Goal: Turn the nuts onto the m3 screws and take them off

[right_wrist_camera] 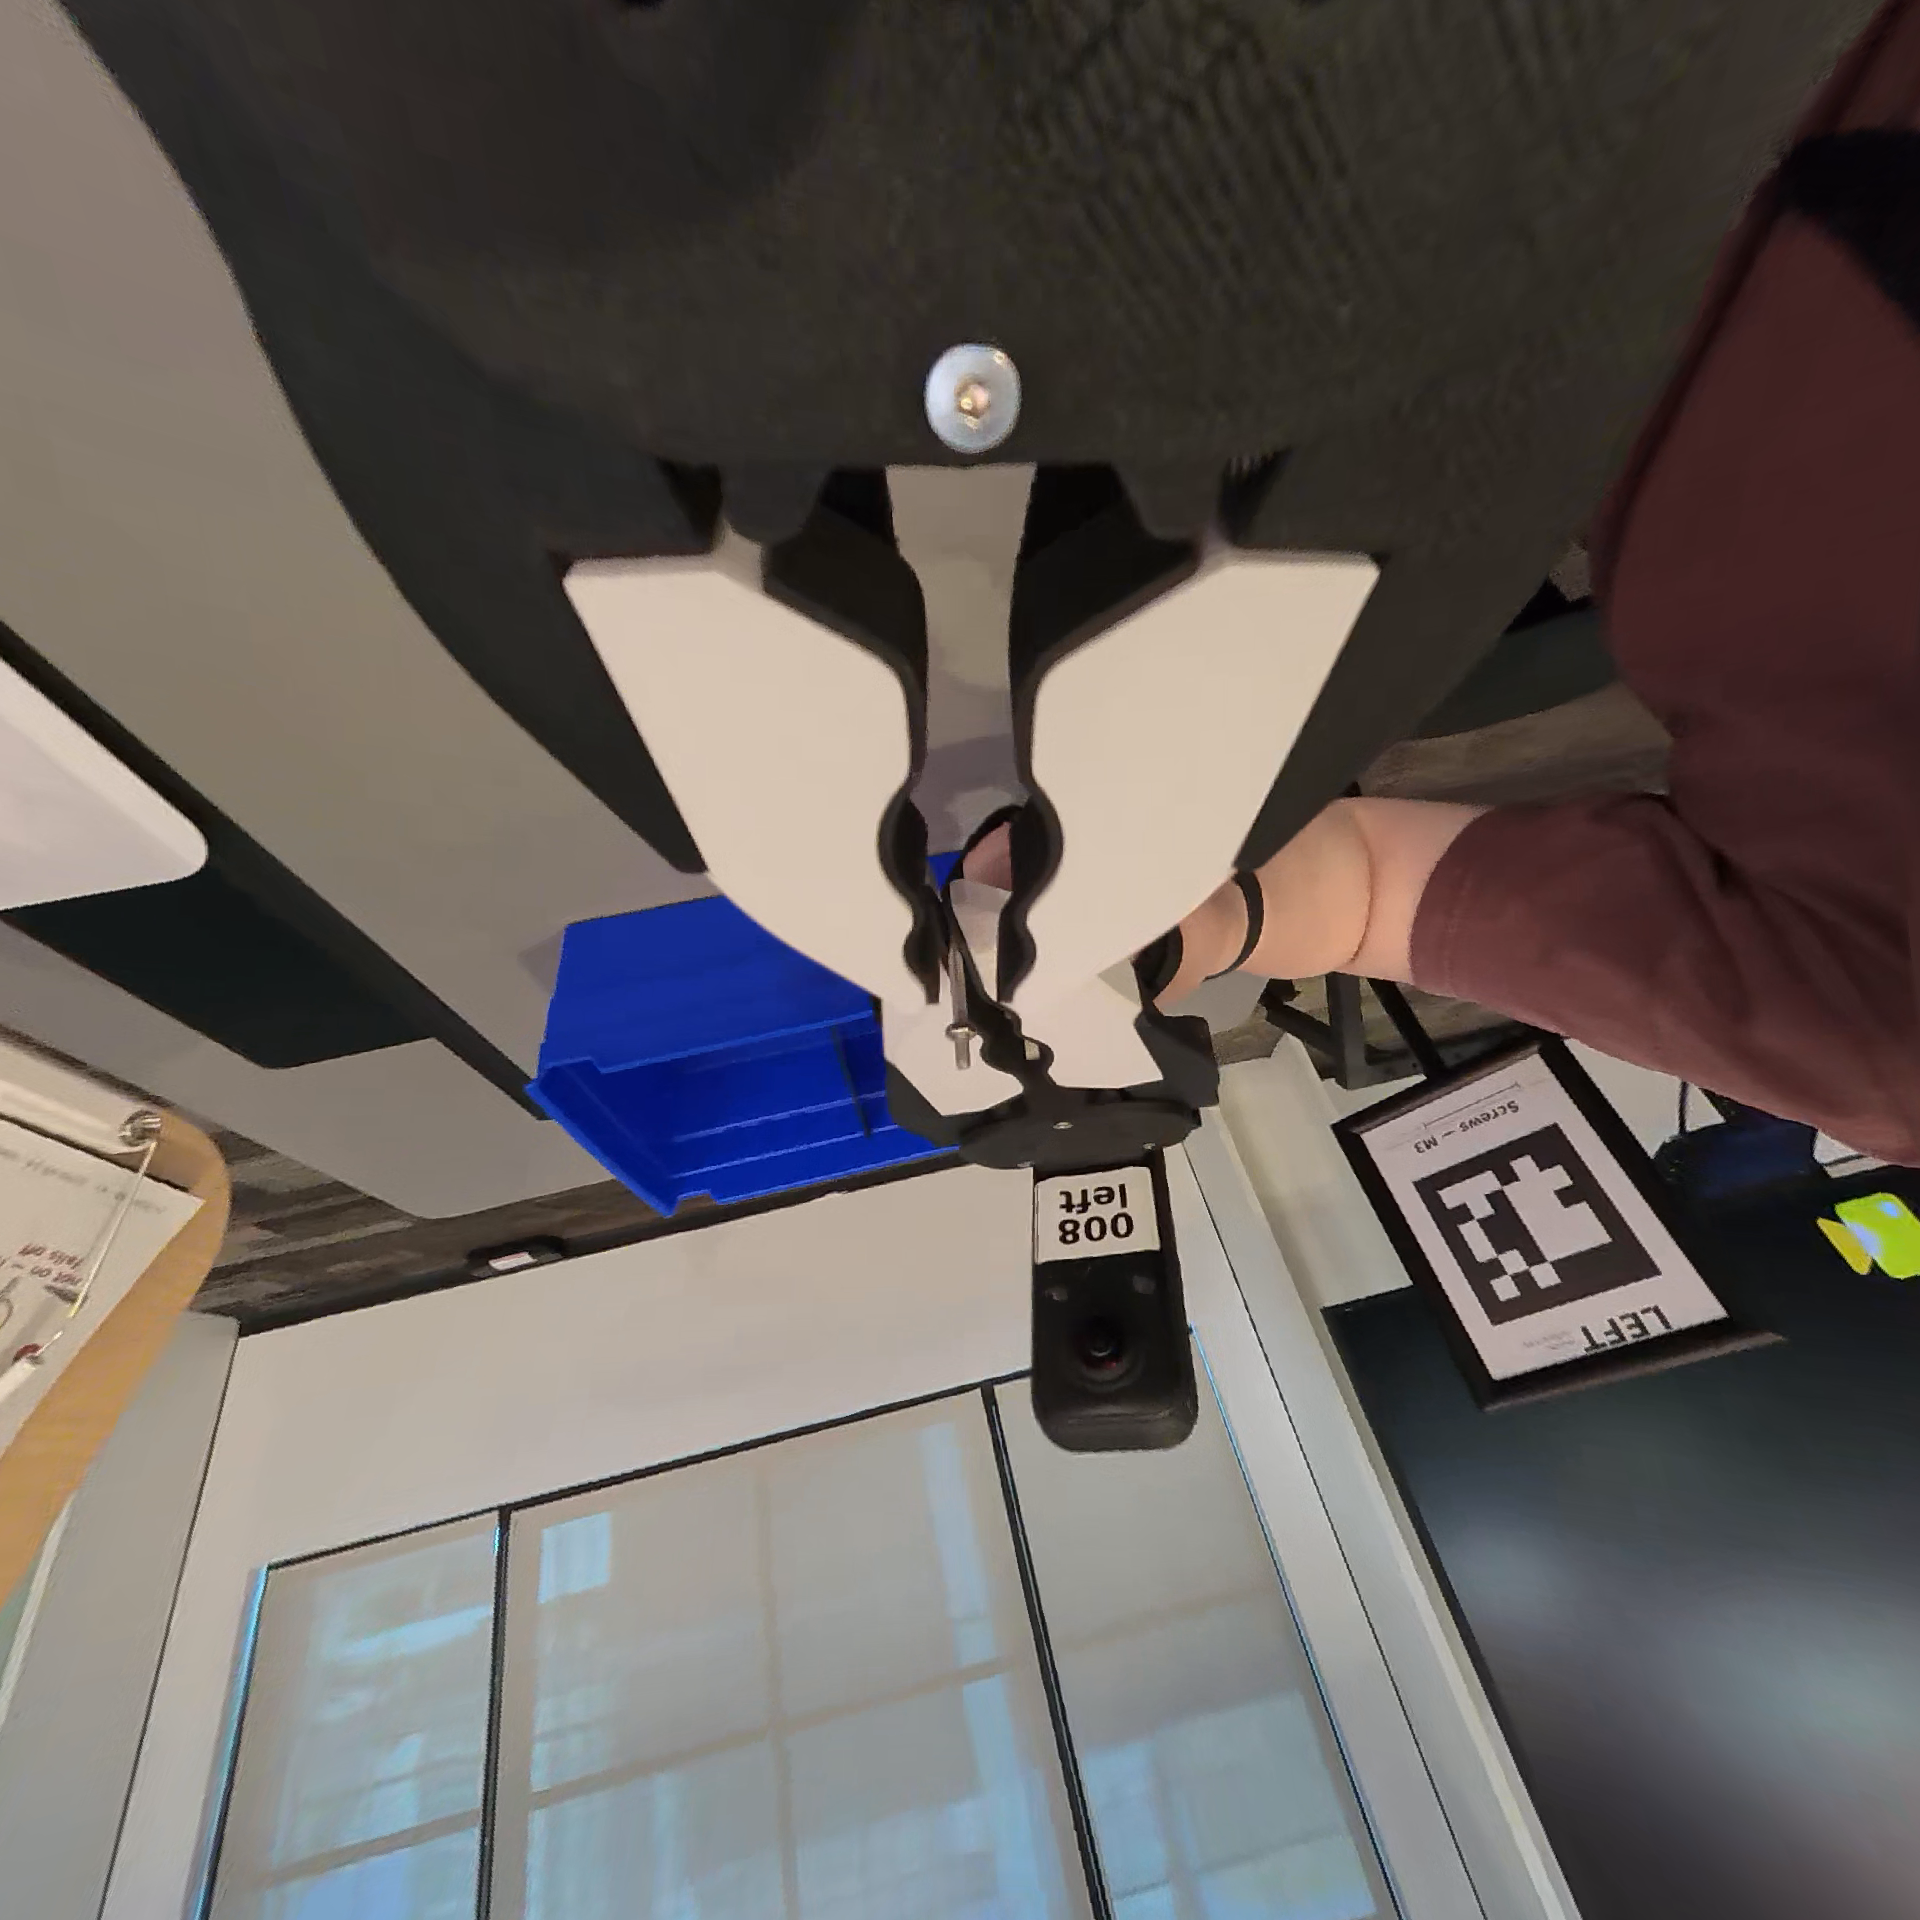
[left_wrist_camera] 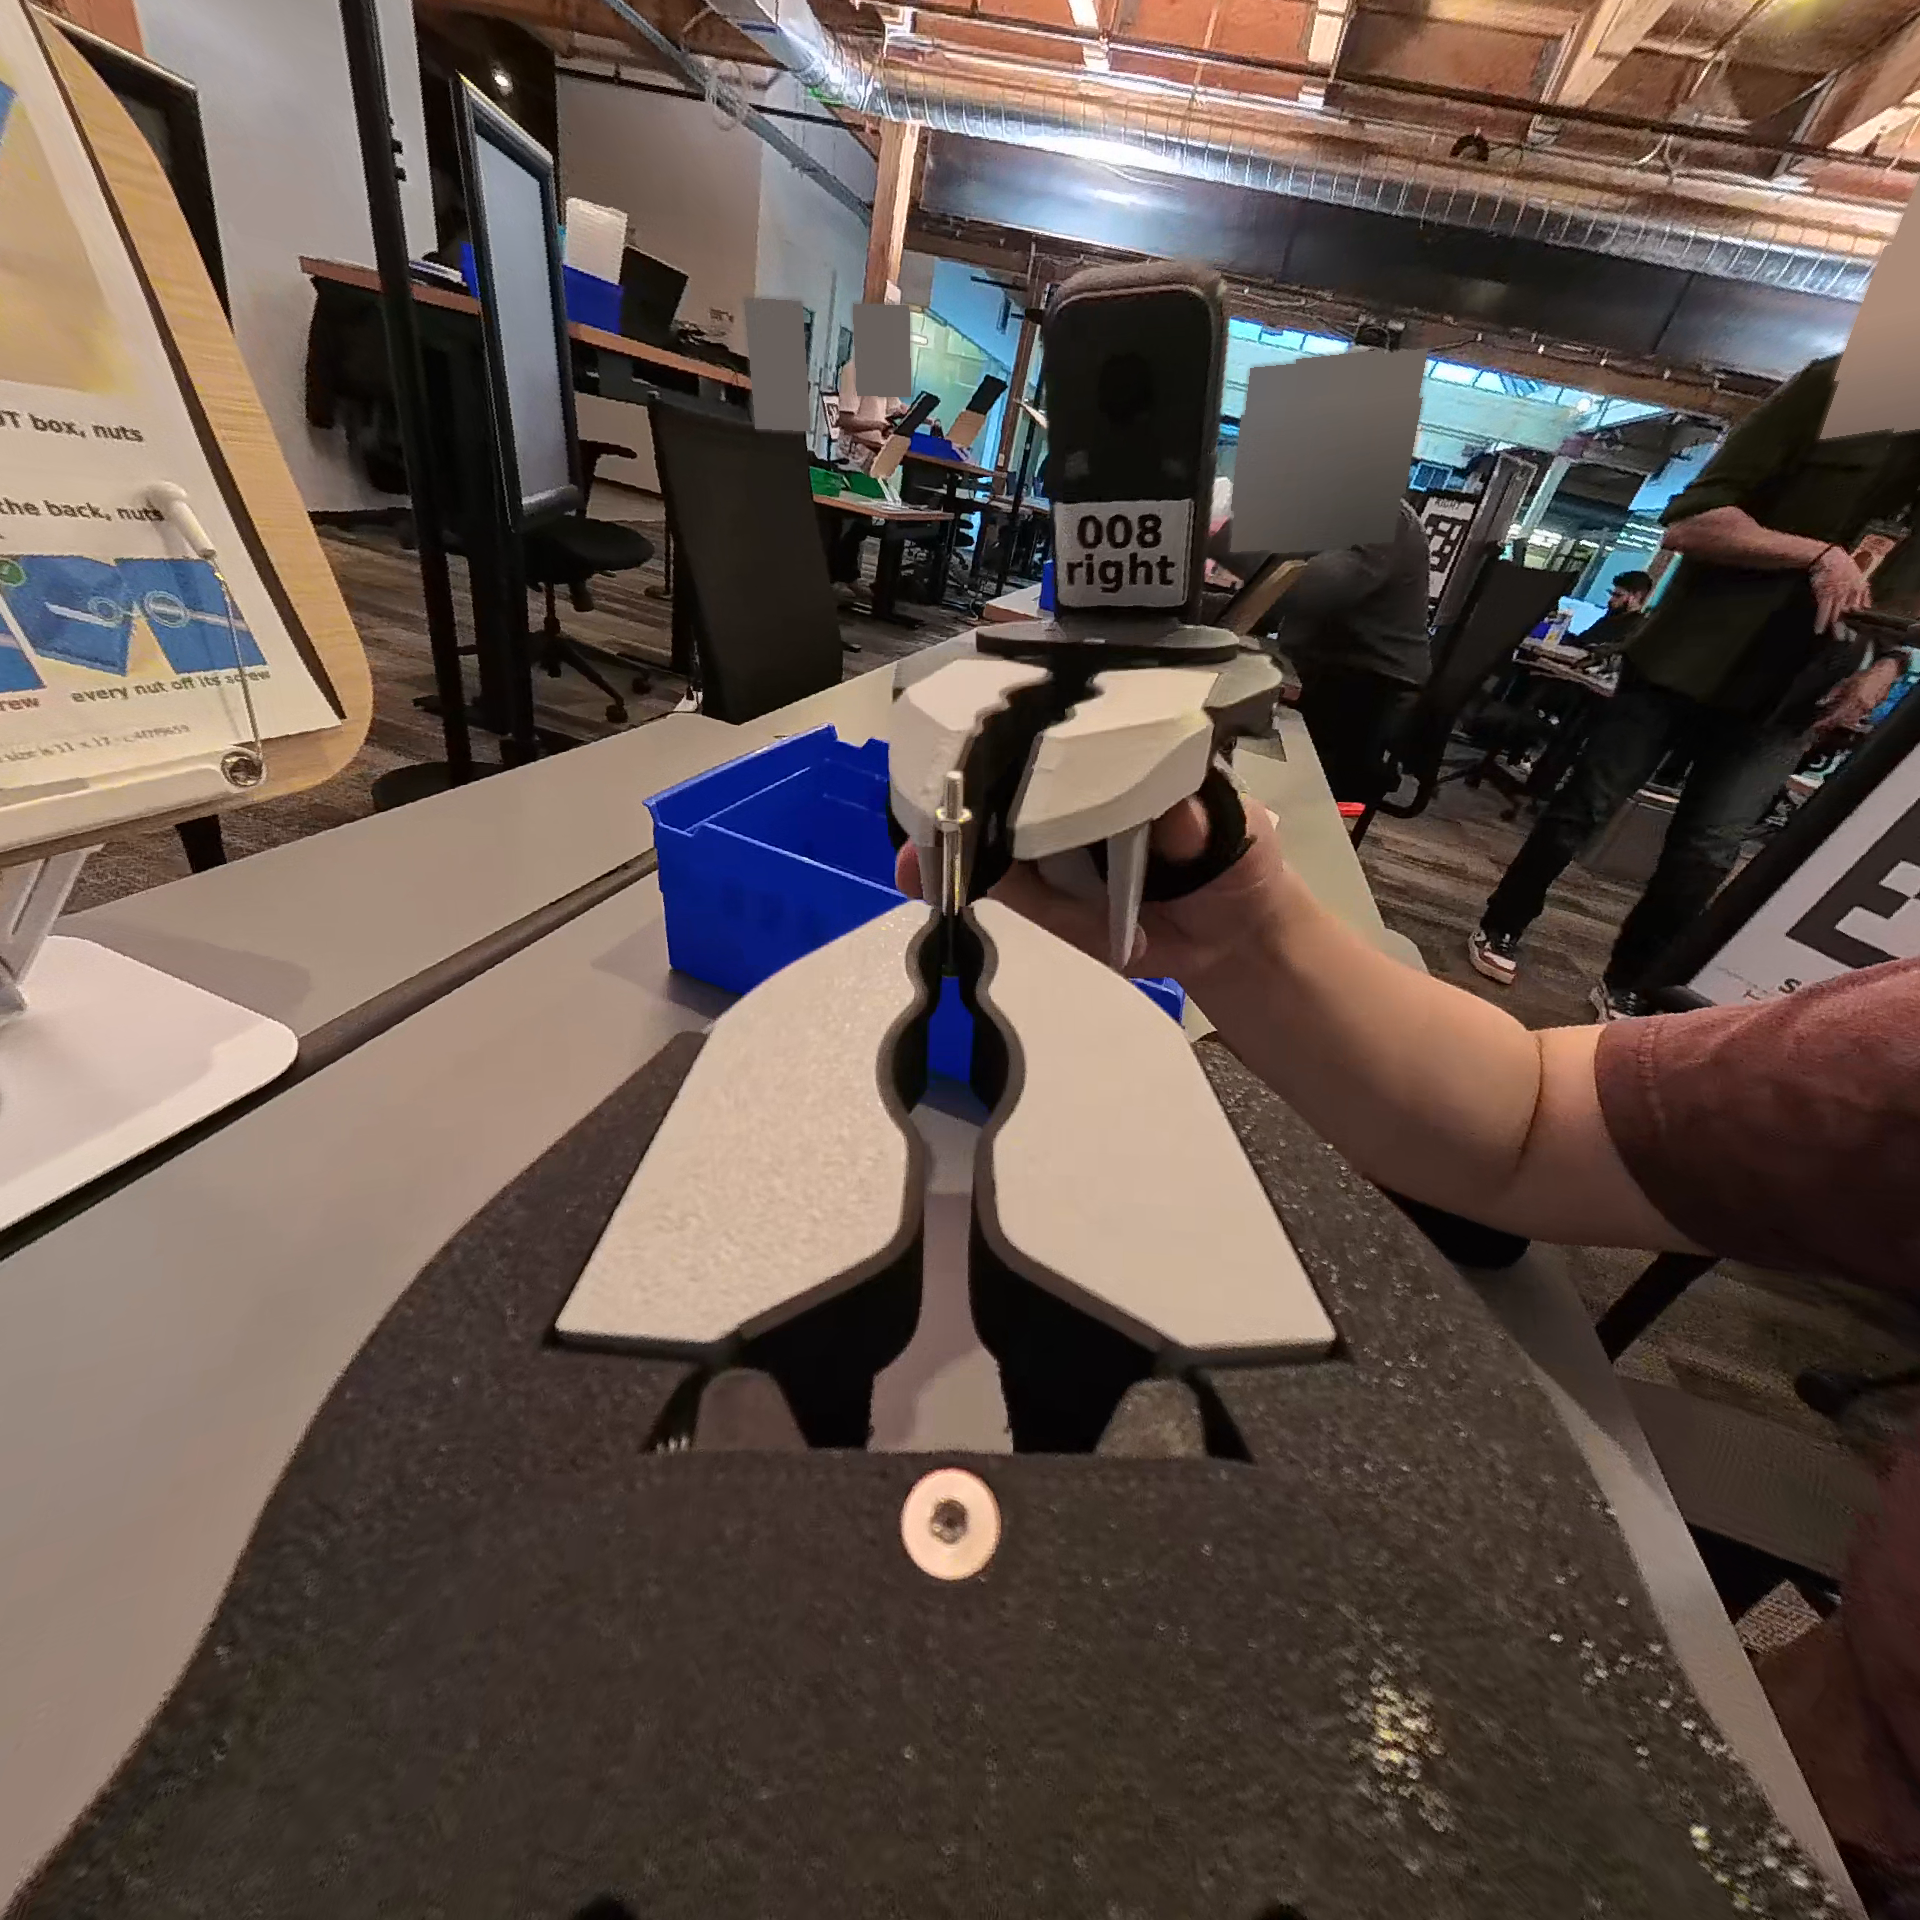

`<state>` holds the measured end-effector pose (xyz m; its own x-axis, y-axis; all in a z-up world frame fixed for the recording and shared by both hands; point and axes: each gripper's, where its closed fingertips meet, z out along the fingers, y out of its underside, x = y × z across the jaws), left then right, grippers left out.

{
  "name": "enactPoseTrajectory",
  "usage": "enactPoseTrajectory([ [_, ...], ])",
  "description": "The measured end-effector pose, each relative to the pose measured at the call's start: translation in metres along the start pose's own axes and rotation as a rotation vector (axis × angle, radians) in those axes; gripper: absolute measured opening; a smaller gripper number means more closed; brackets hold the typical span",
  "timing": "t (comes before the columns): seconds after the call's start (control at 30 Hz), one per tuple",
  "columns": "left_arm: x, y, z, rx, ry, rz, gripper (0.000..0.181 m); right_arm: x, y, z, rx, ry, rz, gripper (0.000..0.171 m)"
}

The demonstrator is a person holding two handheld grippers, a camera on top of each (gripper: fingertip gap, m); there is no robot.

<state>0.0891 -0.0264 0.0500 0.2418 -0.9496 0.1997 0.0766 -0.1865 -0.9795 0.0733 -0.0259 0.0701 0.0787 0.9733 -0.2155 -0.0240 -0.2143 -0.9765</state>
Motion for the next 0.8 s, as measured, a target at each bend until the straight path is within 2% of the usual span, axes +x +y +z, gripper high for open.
enactPoseTrajectory([
  [0.33, 0.005, 0.003, 0.003, -0.020, 0.011, 0.023, 0.002, -0.001, 0.007, 0.005, -0.029, -0.004, -0.005, 0.003],
  [0.43, 0.003, 0.004, 0.004, -0.043, 0.003, 0.023, 0.022, 0.002, 0.004, 0.001, -0.015, 0.004, 0.005, 0.003],
  [0.53, 0.002, 0.010, 0.004, -0.097, 0.008, 0.031, 0.026, 0.002, -0.001, -0.003, 0.018, -0.016, 0.051, 0.003],
  [0.8, 0.008, 0.010, 0.006, -0.068, 0.058, -0.019, 0.012, -0.001, 0.002, 0.001, 0.012, -0.049, 0.075, 0.003],
])
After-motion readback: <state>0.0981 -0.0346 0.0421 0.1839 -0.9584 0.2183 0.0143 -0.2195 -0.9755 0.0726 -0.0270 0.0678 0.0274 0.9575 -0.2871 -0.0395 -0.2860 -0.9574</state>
